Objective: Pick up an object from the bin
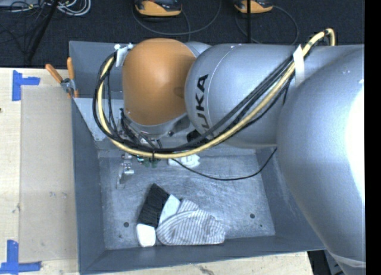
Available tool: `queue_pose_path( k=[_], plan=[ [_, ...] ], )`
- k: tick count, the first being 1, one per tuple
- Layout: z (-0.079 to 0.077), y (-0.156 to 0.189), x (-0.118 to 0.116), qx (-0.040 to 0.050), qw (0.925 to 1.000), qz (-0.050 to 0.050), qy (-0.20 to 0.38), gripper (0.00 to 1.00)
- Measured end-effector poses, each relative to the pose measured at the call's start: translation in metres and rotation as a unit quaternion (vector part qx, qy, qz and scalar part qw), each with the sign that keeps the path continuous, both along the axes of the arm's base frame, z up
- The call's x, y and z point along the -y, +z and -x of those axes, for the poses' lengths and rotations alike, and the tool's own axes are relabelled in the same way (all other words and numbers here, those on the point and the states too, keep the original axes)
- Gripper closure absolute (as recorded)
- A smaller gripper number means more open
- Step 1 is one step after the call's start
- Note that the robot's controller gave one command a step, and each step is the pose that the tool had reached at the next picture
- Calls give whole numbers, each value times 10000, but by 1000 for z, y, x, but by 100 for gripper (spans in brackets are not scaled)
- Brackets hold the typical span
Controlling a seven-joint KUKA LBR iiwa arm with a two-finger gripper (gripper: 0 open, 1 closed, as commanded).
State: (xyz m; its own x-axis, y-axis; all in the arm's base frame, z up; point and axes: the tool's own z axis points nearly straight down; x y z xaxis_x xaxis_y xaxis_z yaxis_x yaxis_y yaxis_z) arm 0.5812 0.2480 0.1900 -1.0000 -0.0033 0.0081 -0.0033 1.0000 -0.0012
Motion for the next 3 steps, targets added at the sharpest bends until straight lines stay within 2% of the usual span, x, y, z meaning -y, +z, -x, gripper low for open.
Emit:
queue_pose_path(
  k=[1, 2, 3],
  plan=[
    [-2, 5, 1, 34, 10000, -7, -19, 0],
    [9, -34, 17, 48, 9977, -12, 678, 0],
    [42, -36, 67, 25, 9884, -11, 1516, 0]
  ],
)
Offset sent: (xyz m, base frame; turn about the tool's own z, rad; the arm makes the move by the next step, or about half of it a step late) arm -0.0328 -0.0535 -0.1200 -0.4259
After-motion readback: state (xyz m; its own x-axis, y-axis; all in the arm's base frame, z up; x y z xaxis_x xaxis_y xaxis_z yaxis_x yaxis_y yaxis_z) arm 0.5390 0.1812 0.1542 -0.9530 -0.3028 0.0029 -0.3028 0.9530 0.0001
